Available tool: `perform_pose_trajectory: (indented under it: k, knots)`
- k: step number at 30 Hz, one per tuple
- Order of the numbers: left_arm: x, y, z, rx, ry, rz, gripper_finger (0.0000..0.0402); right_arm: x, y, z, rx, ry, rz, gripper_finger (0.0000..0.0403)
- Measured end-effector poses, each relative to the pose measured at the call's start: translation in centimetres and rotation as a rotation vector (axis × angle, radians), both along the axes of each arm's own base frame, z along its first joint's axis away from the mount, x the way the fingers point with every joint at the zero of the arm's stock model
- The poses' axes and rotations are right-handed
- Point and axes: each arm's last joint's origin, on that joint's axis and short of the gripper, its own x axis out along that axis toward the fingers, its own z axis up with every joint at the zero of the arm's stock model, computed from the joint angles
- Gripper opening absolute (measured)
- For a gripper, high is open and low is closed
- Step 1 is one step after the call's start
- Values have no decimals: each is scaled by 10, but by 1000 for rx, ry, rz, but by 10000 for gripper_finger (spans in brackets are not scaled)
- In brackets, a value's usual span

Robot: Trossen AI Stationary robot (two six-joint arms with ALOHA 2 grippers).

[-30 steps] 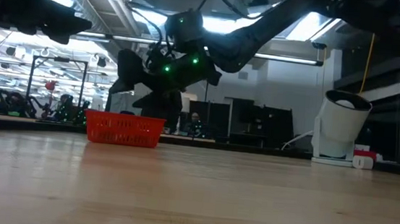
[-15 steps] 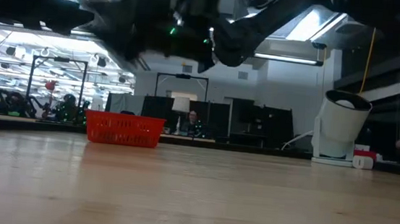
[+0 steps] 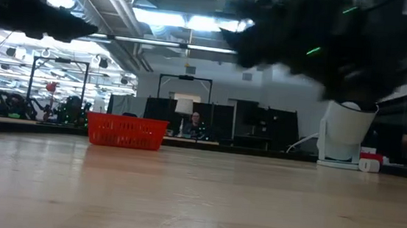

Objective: Pick & Place Office items
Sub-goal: Return to Home Position

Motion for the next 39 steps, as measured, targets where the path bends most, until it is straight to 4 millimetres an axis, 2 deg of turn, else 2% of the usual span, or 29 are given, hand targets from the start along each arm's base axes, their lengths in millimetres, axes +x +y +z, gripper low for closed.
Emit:
perform_pose_trajectory:
  k: [2, 5, 10, 19, 25, 30, 35, 39]
  knots:
    - [0, 1, 2, 13, -21, 4, 212, -27, 9, 8, -23, -7, -18, 354]
    - [0, 2, 3, 37, -22, 15, 212, -58, 15, 9, 17, 88, -71, 354]
    - [0, 5, 7, 72, -61, 53, 212, -83, 18, 8, 50, 178, -99, 354]
    - [-1, 13, 9, 116, -75, 138, 212, -152, 5, 11, 10, 65, -106, 354]
    - [-1, 15, 6, 96, -45, 148, 212, -161, 1, 14, -5, 150, -174, 354]
    - [-1, 17, 5, 85, -38, 167, 212, -172, 0, 23, -63, 114, -174, 354]
    - [-1, 18, 3, 75, -18, 171, 212, -182, -4, 15, -13, 256, -214, 354]
    - [-1, 18, 3, 66, -17, 171, 212, -191, -5, 14, 34, 303, -209, 354]
